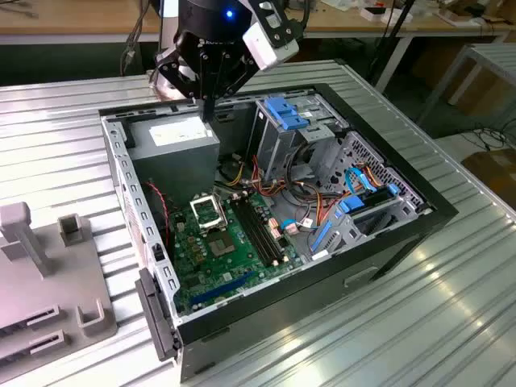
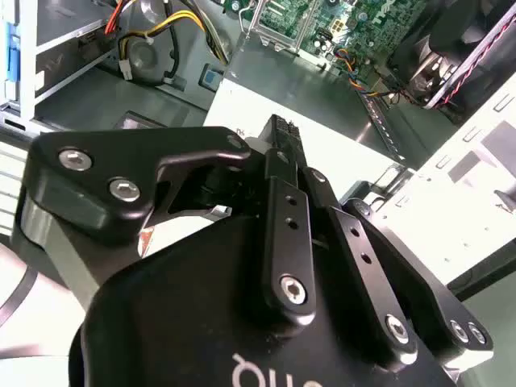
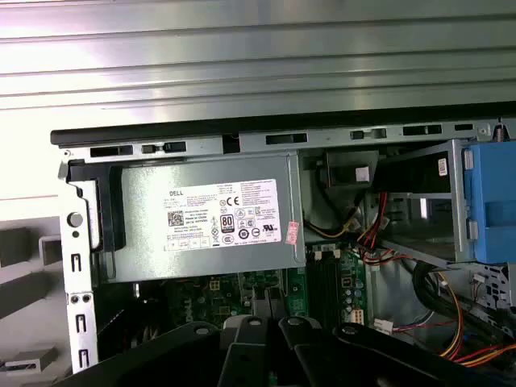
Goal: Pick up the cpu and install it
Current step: 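Reach for the cpu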
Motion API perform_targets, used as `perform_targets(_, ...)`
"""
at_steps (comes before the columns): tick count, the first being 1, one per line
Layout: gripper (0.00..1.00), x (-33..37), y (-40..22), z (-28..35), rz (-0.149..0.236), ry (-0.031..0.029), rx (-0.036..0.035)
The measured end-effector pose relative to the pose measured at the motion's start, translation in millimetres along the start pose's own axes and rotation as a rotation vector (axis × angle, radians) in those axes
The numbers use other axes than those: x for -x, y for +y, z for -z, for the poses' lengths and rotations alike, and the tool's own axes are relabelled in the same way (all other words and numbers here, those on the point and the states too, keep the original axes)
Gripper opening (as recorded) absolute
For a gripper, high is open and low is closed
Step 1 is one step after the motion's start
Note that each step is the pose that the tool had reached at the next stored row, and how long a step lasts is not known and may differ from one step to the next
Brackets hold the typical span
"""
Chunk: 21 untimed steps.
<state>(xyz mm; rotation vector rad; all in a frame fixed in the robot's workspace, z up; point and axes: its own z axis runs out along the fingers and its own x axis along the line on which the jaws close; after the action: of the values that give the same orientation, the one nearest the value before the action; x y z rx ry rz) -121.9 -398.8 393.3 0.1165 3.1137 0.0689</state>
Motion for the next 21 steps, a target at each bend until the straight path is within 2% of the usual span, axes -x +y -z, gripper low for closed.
perform_targets(13,0.11,-2.1,-0.2,0.0,0.000,0.0000,0.0000)
perform_targets(14,0.11,-5.2,-0.4,0.0,0.000,0.0030,-0.0002)
perform_targets(15,0.11,-7.8,-0.6,-0.3,0.000,0.0087,-0.0007)
perform_targets(21,0.11,-8.9,-0.7,-0.5,0.000,0.0107,-0.0008)
